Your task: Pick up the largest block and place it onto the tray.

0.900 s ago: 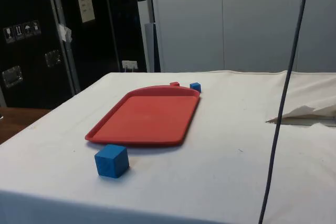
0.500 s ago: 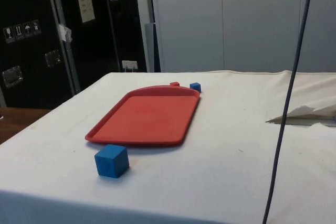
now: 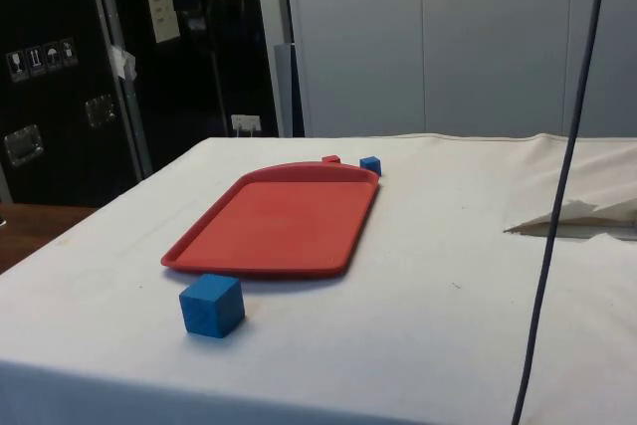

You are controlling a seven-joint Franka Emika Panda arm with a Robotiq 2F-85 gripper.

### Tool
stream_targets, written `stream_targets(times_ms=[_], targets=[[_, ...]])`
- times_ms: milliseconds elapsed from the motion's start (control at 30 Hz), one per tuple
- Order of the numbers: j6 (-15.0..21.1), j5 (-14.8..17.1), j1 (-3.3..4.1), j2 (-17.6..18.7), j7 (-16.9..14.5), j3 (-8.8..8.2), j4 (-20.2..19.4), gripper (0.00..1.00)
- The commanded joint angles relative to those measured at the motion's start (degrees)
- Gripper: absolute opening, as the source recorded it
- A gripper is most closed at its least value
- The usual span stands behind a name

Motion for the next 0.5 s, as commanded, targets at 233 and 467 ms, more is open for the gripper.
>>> stream_targets(times_ms=[233,467], targets=[[2.5,0.1,0.29,2.3,2.8,2.12,-0.2,1.0],[4.6,0.1,0.29,4.4,5.1,4.35,-0.5,1.0]])
